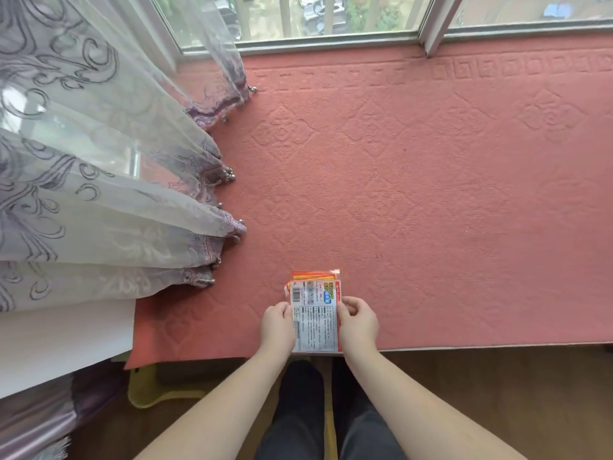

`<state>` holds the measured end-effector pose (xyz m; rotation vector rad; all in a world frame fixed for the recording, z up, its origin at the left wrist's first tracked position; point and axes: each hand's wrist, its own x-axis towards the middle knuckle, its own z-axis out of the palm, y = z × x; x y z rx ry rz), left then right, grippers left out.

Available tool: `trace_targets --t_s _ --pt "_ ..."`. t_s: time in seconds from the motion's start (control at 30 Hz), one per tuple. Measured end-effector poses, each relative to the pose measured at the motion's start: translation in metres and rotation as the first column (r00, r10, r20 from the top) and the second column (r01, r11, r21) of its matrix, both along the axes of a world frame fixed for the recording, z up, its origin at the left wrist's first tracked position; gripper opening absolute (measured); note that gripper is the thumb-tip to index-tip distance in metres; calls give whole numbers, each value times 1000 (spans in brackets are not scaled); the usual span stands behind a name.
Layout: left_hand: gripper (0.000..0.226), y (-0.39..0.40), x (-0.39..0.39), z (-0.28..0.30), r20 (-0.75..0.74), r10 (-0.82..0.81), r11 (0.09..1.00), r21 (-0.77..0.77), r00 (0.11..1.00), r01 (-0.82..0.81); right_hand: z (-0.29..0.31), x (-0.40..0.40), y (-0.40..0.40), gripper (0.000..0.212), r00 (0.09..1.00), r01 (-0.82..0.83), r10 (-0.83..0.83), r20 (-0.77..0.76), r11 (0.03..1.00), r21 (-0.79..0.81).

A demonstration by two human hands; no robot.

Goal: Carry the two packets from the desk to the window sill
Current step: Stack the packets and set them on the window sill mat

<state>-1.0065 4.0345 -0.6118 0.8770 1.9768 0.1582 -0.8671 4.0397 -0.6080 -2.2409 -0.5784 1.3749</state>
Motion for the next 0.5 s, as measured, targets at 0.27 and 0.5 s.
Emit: trace_targets --t_s 0.27,0.5 --pt "25 7 -1 -18 -53 60 995 82 997 -55 -23 4 4 3 998 -9 11 57 999 -38" --pt "20 12 -4 -37 -95 43 995 98 995 -33 -31 4 14 18 991 -73 79 110 996 -55"
